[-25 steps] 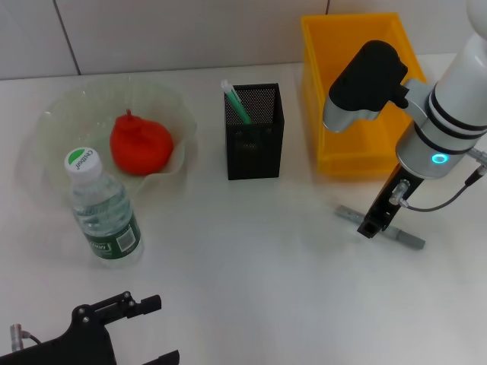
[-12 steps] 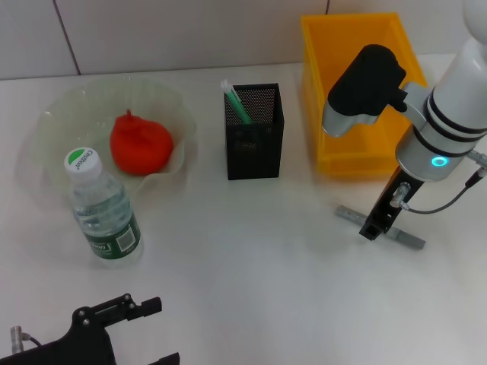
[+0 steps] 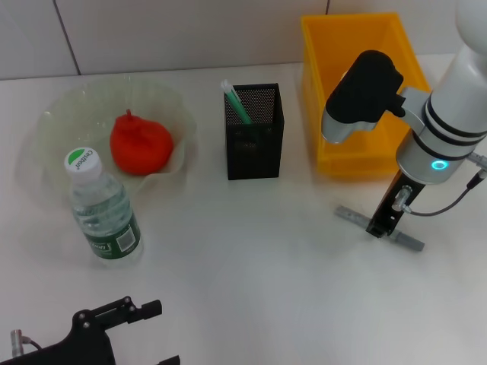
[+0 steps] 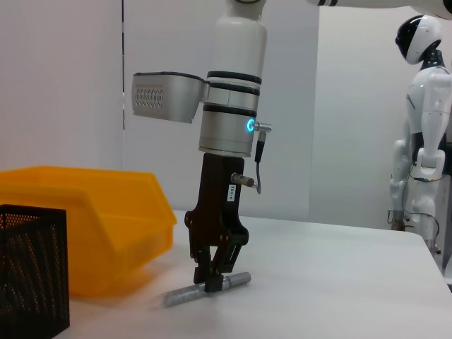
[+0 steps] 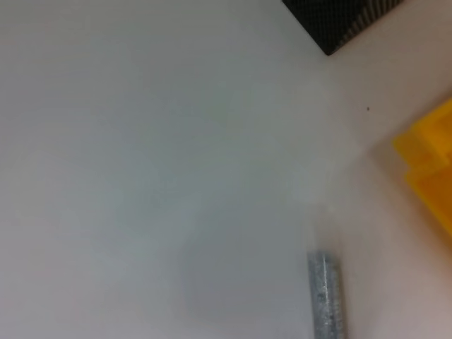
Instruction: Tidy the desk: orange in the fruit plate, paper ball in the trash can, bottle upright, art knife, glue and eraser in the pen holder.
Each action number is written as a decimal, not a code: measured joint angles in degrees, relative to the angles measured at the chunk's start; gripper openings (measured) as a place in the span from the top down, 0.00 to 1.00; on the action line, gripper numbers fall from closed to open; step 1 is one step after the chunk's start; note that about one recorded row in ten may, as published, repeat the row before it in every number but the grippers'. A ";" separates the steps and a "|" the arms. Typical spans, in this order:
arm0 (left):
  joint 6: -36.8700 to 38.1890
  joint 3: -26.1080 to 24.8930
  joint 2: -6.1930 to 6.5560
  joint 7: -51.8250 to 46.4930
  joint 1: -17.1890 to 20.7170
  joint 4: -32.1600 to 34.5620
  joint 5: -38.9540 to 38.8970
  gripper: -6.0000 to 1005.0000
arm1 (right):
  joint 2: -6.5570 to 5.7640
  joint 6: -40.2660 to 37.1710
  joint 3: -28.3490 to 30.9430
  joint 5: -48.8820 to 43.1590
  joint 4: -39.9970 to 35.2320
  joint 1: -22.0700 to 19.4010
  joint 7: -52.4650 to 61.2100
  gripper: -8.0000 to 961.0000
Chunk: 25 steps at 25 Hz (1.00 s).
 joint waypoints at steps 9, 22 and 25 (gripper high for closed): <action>0.06 0.02 0.00 0.00 0.14 -0.07 0.00 0.31 | -0.01 0.00 -0.04 0.11 0.52 -0.12 -0.01 0.79; 0.10 0.11 0.00 0.11 0.41 -0.07 0.00 0.31 | -0.02 -0.84 0.89 2.13 0.00 -0.44 -0.57 0.83; 0.10 0.11 0.02 0.16 0.49 -0.07 0.00 0.31 | -0.19 -3.33 3.55 5.20 -3.22 -1.13 -2.09 0.84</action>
